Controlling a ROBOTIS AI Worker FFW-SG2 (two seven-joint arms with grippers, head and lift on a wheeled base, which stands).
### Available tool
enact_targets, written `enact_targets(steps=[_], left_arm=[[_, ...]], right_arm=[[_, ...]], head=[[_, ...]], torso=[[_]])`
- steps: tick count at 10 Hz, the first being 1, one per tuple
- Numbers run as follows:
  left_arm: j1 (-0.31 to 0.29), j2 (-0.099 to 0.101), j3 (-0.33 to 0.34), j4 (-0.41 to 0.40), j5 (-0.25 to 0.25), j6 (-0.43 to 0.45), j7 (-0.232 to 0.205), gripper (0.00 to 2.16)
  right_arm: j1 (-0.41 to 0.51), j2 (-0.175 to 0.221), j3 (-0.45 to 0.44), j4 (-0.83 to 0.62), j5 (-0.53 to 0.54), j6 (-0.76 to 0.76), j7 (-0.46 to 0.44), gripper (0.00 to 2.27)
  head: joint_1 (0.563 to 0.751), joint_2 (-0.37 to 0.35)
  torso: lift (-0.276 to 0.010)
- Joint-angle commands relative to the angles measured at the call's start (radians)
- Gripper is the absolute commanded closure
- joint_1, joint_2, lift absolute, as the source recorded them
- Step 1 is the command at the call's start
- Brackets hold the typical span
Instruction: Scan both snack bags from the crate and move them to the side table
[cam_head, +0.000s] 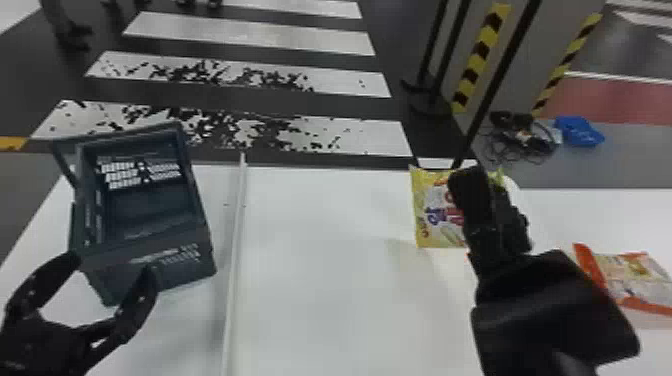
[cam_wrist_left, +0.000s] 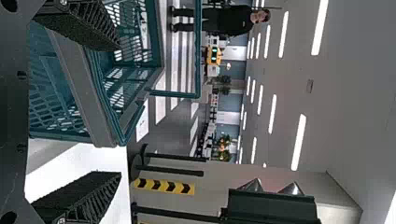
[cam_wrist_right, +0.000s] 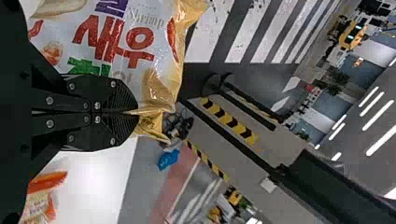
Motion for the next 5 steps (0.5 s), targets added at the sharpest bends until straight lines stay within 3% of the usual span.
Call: enact_targets(steps=[1,3,5], left_arm=[[0.0,0.0,0.0,0.002,0.0,0.0,0.001,0.04],[-0.003,0.0,0.0,0.007,0.0,0.0,0.001,0.04],[-0.011,0.002,-0.006,0.013,0.0,0.0,0.001,0.04]], right_arm=[[0.003,-0.011,0.102,0.016,0.152,-0.02,-0.059,2.24],[0.015,-0.038,0.226,0.062,0.318,-0.023,-0.154,2.24],[0.053,-0.075,0.349,0.129,0.442,-0.057,-0.194,2.24]], head=[[0.695,-0.133],[0.695,-0.109],[0.695,-0.07]], torso=[[-0.099],[-0.099],[-0.099]])
